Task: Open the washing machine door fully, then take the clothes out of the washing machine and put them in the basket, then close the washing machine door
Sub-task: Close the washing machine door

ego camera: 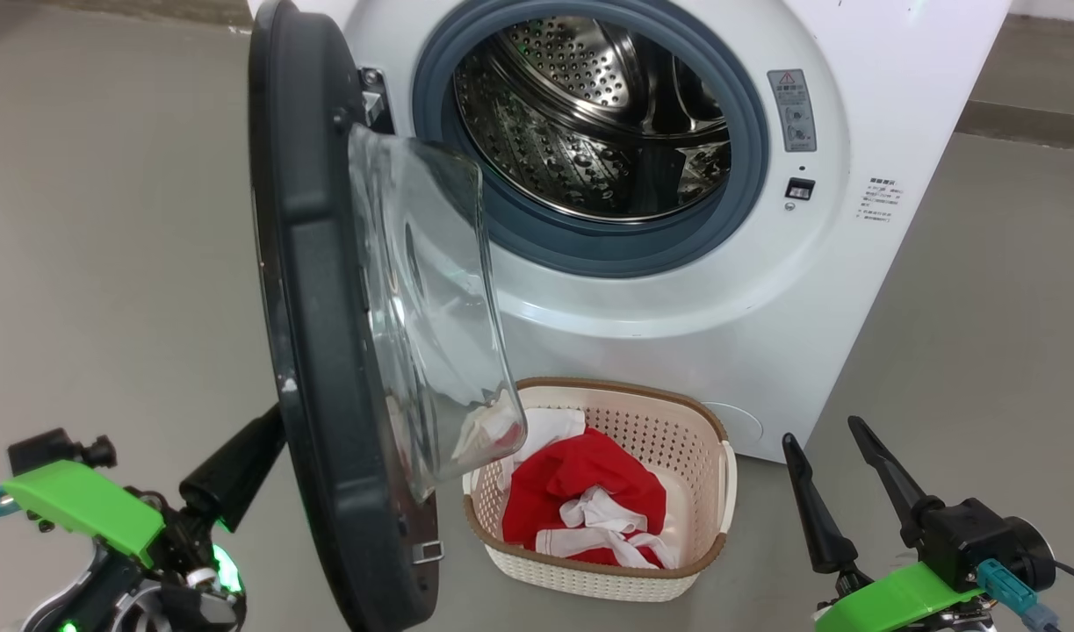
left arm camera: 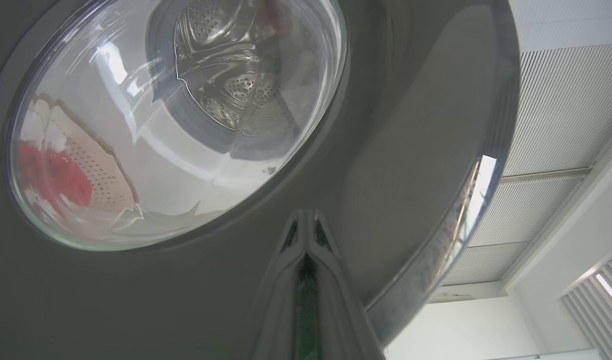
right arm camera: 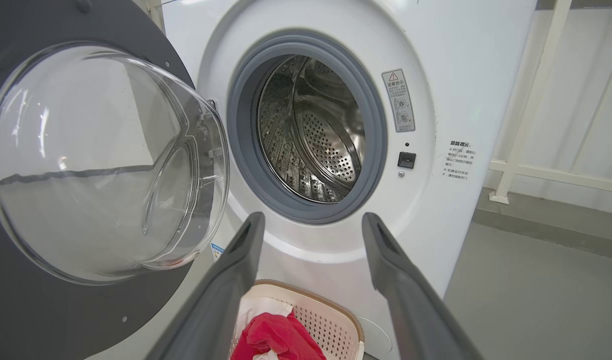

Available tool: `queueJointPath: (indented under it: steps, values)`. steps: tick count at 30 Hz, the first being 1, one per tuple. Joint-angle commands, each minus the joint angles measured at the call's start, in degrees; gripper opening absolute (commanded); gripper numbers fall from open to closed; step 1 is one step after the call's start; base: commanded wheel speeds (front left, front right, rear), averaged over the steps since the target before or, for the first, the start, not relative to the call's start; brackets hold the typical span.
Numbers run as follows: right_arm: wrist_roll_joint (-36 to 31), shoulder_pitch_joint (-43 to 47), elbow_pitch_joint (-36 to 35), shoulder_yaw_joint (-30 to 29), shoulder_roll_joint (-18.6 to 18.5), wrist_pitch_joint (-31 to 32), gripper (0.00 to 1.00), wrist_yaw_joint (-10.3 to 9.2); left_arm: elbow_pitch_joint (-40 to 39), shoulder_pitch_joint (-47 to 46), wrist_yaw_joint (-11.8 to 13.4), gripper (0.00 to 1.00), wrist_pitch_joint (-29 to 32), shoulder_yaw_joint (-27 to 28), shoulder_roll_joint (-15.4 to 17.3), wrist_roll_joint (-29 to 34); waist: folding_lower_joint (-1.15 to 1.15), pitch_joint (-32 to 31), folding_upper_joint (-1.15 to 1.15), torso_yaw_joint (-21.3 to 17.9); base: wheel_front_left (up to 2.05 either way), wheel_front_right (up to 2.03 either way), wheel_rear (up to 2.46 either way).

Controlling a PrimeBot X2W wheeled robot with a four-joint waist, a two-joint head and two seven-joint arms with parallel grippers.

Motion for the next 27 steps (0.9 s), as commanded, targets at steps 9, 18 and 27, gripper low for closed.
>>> queueJointPath:
  steps: [9, 18, 27]
  values:
    - [0.0, -1.7, -1.6, 0.9, -0.6, -0.7, 1.00, 0.26, -2.3, 0.2, 0.0, 0.00, -1.7, -0.4, 0.7, -1.6, 0.00, 0.2, 0.00, 0.0, 0.00, 0.00, 0.00]
    - [-0.1, -1.4, -1.4, 1.0, -0.6, -0.7, 1.00, 0.26, -0.1, -1.1, -1.6, 0.78, -7.5, 1.9, 1.5, 1.6, 0.00, 0.3, 0.00, 0.6, 0.00, 0.00, 0.00]
    - [-0.1, -1.3, -1.5, 1.2, -0.6, -0.7, 1.00, 0.26, 1.8, -0.1, -8.2, 1.00, -17.1, 0.8, 6.5, 15.0, 0.00, 0.8, 0.00, 1.3, 0.00, 0.00, 0.00]
